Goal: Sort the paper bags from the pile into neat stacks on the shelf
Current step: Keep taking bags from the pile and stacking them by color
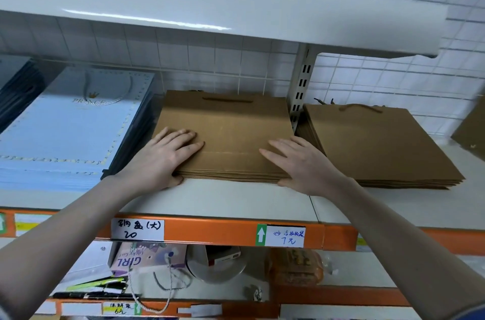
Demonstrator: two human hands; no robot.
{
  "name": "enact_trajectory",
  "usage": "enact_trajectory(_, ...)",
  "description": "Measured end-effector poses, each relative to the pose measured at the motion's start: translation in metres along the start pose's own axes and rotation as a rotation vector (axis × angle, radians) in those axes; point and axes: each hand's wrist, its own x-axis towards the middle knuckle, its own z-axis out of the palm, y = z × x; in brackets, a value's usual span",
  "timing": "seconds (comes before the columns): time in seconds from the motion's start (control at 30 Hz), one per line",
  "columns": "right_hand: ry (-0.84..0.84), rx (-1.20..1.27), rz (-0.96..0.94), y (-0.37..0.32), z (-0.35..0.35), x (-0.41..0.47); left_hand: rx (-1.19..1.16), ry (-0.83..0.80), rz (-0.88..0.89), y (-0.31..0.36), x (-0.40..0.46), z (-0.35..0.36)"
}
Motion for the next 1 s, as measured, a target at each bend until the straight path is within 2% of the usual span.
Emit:
enact_trajectory(0.27,-0.011,0.178,0.208,-0.012,0.003,-0.019,-0.096,0.010,-0.095,0.005,-0.006,0.005)
enact_trajectory(0.37,-0.021,0.371,0.354,-0.018,0.006,-0.026,-0.117,0.061,-0.188,0.010,-0.015,0.011)
enact_trajectory(0.6,0.036,0.926,0.644,-0.026,0.015,-0.024,-0.294,0.132,-0.532,0.034,-0.029,0.022)
enact_trajectory(0.73,0.112,1.198,0.710,-0.023,0.012,-0.014,-0.421,0.156,-0.680,0.039,-0.029,0.017)
enact_trajectory(1.0,0.174,1.370,0.784,-0.020,0.017,0.001,-0.648,0.155,-0.783,0.032,-0.030,0.016)
